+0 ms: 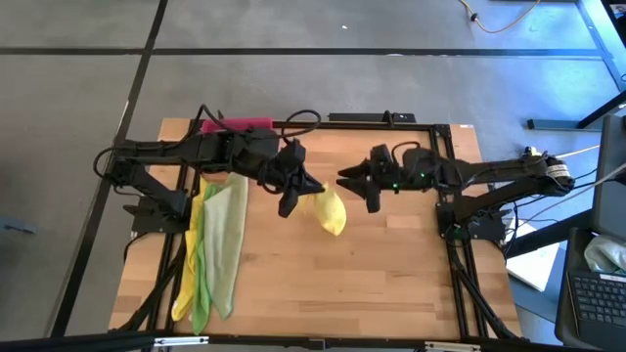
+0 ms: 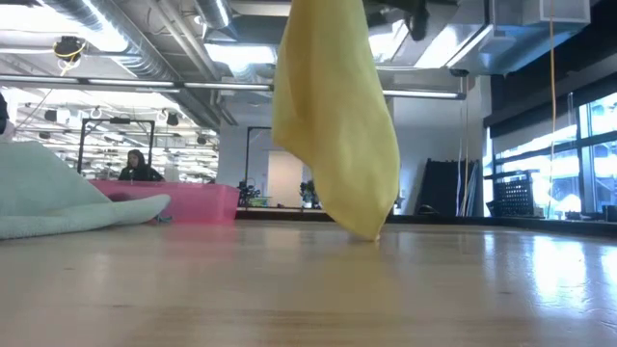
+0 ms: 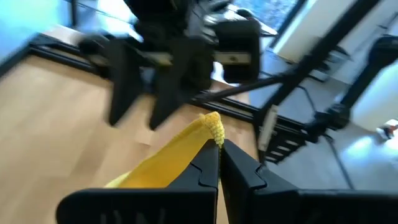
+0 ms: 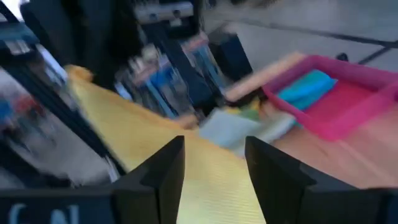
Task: Fold microfiber towels
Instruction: Fold the right yellow microfiber towel on the table
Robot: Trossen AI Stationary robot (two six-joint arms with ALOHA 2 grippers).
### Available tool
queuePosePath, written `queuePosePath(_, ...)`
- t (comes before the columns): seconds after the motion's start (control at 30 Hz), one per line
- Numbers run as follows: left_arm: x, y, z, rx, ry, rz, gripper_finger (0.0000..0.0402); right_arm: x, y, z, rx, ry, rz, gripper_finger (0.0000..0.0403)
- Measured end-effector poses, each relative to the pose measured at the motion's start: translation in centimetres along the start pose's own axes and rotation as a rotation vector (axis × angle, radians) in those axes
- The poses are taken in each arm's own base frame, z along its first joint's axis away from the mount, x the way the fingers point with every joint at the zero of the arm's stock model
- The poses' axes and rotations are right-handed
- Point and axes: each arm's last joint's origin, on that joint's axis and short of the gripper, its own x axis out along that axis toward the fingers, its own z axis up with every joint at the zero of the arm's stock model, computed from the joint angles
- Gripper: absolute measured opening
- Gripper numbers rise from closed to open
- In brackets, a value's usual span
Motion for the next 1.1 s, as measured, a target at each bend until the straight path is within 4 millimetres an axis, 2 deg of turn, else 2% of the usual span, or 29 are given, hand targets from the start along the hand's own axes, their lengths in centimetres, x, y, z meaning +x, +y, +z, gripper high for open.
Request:
queuePosePath(0.1,0.0,-0.1,0.0,-0.005,0.013,-0.033,0.0,0.7,0.5,1.4,-0.092,0.078,0.002,0.0172)
queuePosePath(0.3,0.0,-0.1,-0.1,-0.004,0.029,-0.046,0.0,2.8,3.0,4.8,-0.294,0.08,0.144,0.0177)
queuePosePath(0.47,-0.7,-0.3,-0.4,-0.001,0.054,-0.044,0.0,2.9,4.5,6.7,-0.343,0.121,0.266,0.0199)
queuePosePath(0.57,-1.7,-0.4,-0.5,-0.002,0.074,-0.037,0.0,2.6,4.8,6.9,-0.372,0.169,0.299,0.0217)
queuePosePath(0.77,-3.4,-0.8,-0.2,0.009,0.03,-0.04,0.0,2.8,4.9,7.2,-0.39,0.136,0.308,0.024)
queuePosePath(1.1,-3.4,-1.2,-0.2,0.002,0.032,-0.078,0.0,6.8,4.3,5.4,-0.367,0.149,0.322,0.0241)
